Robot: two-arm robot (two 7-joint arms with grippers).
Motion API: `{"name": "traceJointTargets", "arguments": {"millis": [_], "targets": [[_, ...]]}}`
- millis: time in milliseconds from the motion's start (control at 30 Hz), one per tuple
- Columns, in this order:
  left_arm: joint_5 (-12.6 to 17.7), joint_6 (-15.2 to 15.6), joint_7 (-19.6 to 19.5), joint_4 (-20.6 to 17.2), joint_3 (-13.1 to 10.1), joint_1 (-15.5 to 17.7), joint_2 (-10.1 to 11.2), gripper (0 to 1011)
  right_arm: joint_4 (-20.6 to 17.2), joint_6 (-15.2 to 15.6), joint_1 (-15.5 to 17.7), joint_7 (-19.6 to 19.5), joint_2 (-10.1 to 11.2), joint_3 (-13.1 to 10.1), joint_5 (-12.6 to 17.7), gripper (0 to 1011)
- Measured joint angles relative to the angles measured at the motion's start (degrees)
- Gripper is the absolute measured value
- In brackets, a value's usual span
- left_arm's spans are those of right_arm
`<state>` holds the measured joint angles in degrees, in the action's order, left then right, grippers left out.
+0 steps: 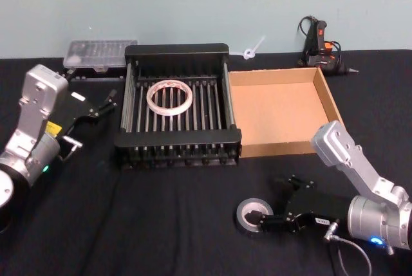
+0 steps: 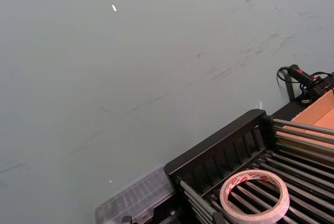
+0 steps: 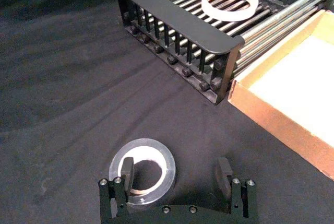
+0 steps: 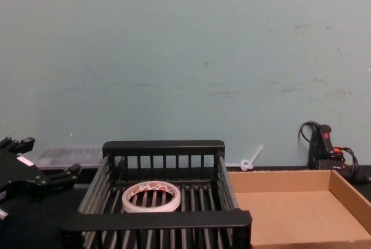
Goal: Pick up the white tape and place it into the black box , Pick up the silver tape and place it into the brown box.
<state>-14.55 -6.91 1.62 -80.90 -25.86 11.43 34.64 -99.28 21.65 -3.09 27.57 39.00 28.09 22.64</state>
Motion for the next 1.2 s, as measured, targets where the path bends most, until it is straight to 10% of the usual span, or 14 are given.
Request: {"name": "traceJointTargets", "arguments": {"millis": [1200], "targets": [[0.0,0.0,0.0,0.0,0.0,0.0,0.0,1001,2.0,0.8,-1.7,0.5,-1.1,1.2,-1.5,1002]]}}
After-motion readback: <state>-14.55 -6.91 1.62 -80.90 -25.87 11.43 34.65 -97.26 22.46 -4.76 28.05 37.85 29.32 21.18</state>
